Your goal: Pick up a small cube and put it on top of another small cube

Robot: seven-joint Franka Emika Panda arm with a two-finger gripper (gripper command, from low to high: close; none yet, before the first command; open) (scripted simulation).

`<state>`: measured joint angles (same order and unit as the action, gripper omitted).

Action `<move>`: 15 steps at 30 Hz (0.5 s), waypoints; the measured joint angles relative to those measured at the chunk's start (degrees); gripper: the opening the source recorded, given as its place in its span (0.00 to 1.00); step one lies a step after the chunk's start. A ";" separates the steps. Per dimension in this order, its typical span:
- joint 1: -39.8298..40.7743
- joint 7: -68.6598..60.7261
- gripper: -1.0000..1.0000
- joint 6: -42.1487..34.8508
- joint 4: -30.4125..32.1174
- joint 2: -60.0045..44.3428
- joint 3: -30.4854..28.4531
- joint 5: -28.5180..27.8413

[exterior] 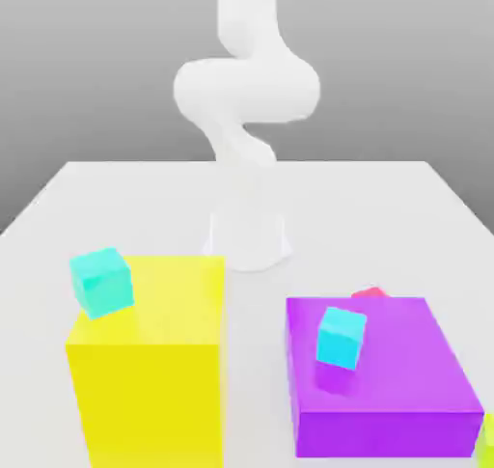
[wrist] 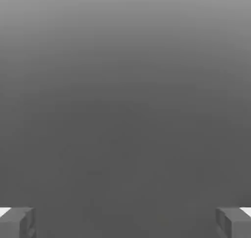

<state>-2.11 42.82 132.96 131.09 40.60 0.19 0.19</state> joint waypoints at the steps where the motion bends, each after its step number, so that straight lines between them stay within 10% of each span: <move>1: -0.90 -1.27 0.50 0.51 -0.30 -2.26 0.10 0.07; 15: -10.50 -17.74 0.50 7.02 -4.22 -31.50 3.68 0.67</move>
<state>-12.61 25.08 139.98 126.87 9.11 3.87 0.87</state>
